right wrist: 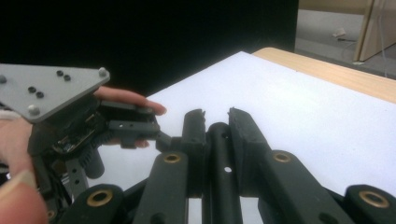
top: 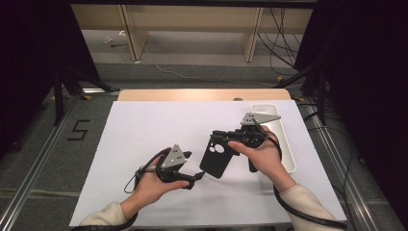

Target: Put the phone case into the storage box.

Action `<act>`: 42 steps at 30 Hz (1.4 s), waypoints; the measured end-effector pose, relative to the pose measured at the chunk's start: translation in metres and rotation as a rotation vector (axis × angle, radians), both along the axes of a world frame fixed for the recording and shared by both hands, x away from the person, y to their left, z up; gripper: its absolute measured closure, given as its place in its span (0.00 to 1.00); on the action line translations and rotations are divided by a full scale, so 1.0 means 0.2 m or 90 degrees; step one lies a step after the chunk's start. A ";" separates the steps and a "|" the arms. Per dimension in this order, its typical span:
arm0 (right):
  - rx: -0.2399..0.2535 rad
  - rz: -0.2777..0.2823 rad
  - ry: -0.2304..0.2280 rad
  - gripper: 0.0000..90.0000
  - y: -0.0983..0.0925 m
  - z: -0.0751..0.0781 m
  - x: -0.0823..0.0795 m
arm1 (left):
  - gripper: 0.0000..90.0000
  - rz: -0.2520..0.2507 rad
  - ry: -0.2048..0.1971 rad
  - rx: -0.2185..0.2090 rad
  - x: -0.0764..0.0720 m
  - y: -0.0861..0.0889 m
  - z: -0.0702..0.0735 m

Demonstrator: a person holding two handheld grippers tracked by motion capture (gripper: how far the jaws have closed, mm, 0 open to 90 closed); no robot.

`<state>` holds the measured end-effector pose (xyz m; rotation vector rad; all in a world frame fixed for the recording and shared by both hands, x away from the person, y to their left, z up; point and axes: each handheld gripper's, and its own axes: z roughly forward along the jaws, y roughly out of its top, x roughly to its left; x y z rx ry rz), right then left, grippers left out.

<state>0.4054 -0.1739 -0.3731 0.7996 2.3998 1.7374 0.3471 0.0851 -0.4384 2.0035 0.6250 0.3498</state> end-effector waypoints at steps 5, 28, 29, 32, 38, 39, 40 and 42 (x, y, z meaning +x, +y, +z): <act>-0.012 0.019 0.000 0.87 -0.02 0.01 0.00 | 0.23 -0.001 0.001 0.001 0.00 0.01 0.00; -0.050 0.091 -0.011 0.86 -0.10 0.03 0.00 | 0.24 -0.034 0.008 0.004 -0.02 -0.02 0.00; -0.051 0.094 -0.013 0.86 -0.11 0.03 0.00 | 0.24 -0.037 0.007 0.002 -0.02 -0.02 0.00; -0.054 0.105 -0.017 0.86 -0.10 0.03 0.00 | 0.25 -0.045 0.006 0.002 -0.02 -0.02 -0.01; -0.062 0.125 -0.017 0.86 -0.09 0.03 0.00 | 0.29 -0.067 0.008 0.006 -0.03 -0.04 -0.02; -0.063 0.127 -0.018 0.86 -0.09 0.03 0.00 | 0.30 -0.070 0.010 0.006 -0.03 -0.04 -0.02; -0.063 0.130 -0.018 0.86 -0.09 0.03 0.00 | 0.31 -0.075 0.010 0.008 -0.03 -0.04 -0.02; -0.065 0.134 -0.018 0.86 -0.08 0.03 -0.01 | 0.32 -0.082 0.011 0.010 -0.02 -0.05 -0.03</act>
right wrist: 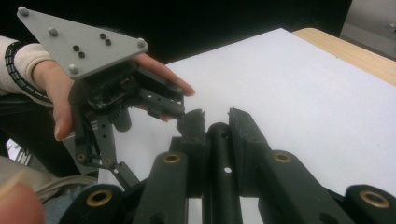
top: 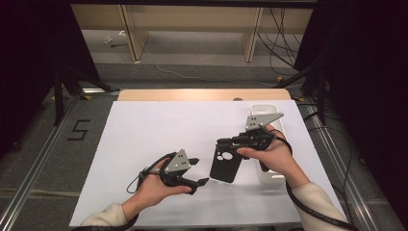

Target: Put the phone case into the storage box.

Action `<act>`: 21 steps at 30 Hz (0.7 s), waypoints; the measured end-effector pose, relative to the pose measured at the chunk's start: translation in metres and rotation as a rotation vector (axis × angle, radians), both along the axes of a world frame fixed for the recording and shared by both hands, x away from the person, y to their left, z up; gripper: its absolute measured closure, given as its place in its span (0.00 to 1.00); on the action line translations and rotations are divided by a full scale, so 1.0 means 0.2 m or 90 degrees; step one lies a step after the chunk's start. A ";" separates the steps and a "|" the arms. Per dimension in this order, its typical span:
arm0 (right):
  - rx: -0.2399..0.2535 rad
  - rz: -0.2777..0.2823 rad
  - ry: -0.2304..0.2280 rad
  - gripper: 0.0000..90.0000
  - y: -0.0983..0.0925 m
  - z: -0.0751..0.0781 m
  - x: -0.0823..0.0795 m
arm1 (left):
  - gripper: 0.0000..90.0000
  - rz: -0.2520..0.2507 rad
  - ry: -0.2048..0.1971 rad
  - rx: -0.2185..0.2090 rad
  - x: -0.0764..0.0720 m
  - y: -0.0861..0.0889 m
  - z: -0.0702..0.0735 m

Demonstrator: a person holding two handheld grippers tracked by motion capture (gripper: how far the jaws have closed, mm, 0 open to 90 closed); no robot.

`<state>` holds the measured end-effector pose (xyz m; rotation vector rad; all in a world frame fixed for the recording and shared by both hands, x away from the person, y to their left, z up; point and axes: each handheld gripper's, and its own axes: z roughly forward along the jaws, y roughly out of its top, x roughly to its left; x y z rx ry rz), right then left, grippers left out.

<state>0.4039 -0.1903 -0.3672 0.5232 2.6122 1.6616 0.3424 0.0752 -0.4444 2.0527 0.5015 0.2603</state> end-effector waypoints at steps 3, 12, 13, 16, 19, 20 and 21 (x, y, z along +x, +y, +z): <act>-0.002 0.006 0.002 0.86 0.01 0.00 0.00 | 0.34 -0.008 0.006 0.002 0.00 -0.01 -0.01; -0.004 0.023 0.004 0.86 0.03 0.00 -0.02 | 0.41 -0.026 0.016 0.001 0.02 -0.03 -0.03; -0.005 0.025 0.004 0.86 0.03 0.00 -0.02 | 0.41 -0.027 0.016 0.001 0.02 -0.03 -0.04; -0.005 0.030 0.003 0.86 0.04 0.00 -0.02 | 0.43 -0.033 0.019 0.000 0.02 -0.04 -0.04; -0.007 0.035 0.005 0.86 0.04 0.01 -0.03 | 0.44 -0.033 0.023 0.000 0.03 -0.04 -0.05; -0.007 0.036 0.006 0.86 0.05 0.01 -0.03 | 0.44 -0.032 0.026 -0.002 0.03 -0.05 -0.05; -0.007 0.037 0.005 0.86 0.05 0.00 -0.03 | 0.44 -0.032 0.027 -0.002 0.03 -0.05 -0.05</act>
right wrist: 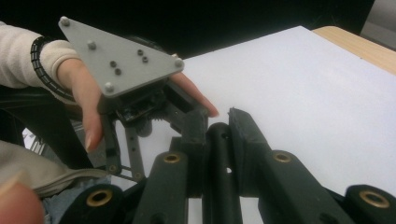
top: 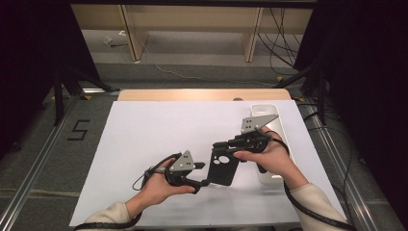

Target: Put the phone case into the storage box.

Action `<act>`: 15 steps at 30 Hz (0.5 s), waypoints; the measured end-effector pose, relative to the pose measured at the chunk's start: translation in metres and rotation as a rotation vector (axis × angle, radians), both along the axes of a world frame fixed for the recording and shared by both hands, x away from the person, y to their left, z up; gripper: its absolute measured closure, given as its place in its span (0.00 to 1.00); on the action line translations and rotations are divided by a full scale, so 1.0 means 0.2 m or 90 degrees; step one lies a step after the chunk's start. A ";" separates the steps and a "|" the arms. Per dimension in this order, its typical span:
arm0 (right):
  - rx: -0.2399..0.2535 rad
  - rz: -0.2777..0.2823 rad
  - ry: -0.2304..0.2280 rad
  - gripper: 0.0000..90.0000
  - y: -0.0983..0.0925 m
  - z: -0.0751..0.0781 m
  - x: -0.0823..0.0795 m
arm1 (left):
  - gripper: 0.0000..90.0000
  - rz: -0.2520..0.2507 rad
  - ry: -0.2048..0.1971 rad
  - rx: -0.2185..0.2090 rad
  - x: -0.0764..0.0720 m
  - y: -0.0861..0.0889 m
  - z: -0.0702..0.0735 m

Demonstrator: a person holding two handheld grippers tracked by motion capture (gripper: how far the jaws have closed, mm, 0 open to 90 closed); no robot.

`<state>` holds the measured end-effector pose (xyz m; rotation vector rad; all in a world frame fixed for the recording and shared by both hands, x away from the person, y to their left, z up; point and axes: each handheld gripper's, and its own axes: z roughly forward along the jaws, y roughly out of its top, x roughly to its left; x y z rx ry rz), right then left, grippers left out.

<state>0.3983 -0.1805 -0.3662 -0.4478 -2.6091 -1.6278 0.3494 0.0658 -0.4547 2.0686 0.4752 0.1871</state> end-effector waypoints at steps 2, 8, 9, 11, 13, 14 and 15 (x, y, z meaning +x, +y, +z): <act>0.000 0.003 0.000 0.86 0.00 0.00 0.00 | 0.44 -0.002 -0.001 0.000 0.00 0.00 0.00; 0.002 0.019 -0.004 0.86 0.00 0.00 -0.01 | 0.44 -0.004 -0.001 -0.002 0.00 0.00 0.00; 0.005 0.021 -0.005 0.86 0.00 0.01 -0.01 | 0.44 -0.004 -0.002 -0.001 0.00 0.00 0.00; 0.005 0.027 -0.005 0.86 0.00 0.01 -0.01 | 0.44 -0.009 -0.003 0.000 0.00 0.00 0.00; 0.005 0.032 -0.005 0.86 0.00 0.01 -0.01 | 0.44 -0.009 -0.004 0.003 0.00 0.00 0.00; 0.004 0.034 -0.005 0.86 0.00 0.01 -0.01 | 0.44 -0.010 -0.005 0.003 0.00 0.00 0.00; 0.003 0.036 -0.006 0.86 0.00 0.01 -0.01 | 0.45 -0.010 -0.005 0.003 0.00 -0.01 0.01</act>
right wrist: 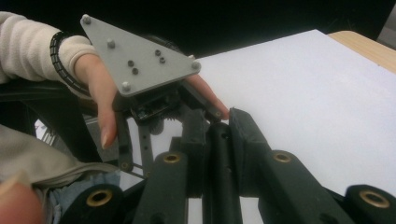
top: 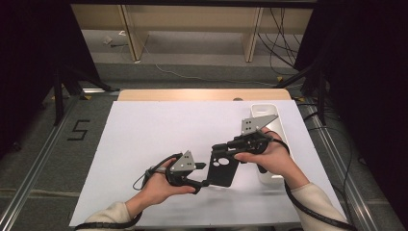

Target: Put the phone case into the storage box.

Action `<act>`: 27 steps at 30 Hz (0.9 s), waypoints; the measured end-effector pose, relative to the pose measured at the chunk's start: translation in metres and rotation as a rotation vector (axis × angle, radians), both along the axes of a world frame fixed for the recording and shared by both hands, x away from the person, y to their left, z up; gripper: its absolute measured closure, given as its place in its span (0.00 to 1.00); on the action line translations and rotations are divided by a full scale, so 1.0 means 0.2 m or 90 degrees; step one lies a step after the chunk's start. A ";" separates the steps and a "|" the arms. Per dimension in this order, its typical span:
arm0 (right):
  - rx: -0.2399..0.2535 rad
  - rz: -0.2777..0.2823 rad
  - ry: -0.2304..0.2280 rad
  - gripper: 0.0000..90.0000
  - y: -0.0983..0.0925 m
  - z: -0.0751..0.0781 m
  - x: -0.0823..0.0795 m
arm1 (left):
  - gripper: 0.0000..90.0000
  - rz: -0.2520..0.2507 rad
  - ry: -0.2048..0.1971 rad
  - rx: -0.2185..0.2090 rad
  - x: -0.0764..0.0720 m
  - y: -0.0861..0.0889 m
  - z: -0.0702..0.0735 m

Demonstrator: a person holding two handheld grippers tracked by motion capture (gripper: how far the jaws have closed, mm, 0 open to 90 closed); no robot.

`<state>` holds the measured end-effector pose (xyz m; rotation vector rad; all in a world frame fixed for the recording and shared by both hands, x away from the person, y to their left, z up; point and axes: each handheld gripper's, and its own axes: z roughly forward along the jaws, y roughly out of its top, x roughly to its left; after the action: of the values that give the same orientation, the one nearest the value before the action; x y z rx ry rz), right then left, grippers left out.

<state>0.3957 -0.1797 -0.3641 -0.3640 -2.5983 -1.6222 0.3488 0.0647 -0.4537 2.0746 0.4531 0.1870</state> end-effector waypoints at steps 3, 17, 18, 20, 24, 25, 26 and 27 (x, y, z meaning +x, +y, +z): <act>-0.002 0.007 0.002 0.86 0.01 0.00 0.00 | 0.48 -0.005 -0.001 0.000 0.00 0.00 0.00; -0.003 0.023 0.005 0.86 0.03 -0.01 -0.01 | 0.61 -0.042 -0.006 0.000 0.01 -0.04 -0.01; -0.002 0.023 0.003 0.86 0.03 -0.01 -0.01 | 0.63 -0.046 -0.008 -0.001 0.01 -0.04 -0.01; 0.000 0.026 0.003 0.86 0.03 -0.01 -0.01 | 0.68 -0.051 -0.011 -0.002 0.01 -0.04 -0.01; 0.002 0.032 0.005 0.86 0.04 -0.02 -0.01 | 0.75 -0.061 -0.013 -0.002 0.01 -0.04 0.00; 0.001 0.033 0.006 0.86 0.04 -0.02 -0.01 | 0.76 -0.064 -0.014 0.000 0.01 -0.04 0.00; 0.000 0.035 0.008 0.86 0.04 -0.02 -0.01 | 0.77 -0.063 -0.012 -0.001 0.01 -0.04 0.00; 0.001 0.036 0.008 0.86 0.04 -0.02 -0.01 | 0.79 -0.063 -0.009 -0.001 0.01 -0.03 0.00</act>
<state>0.3932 -0.1725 -0.3672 -0.2967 -2.5736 -1.5985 0.3508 0.0583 -0.4531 2.0867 0.3410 0.1434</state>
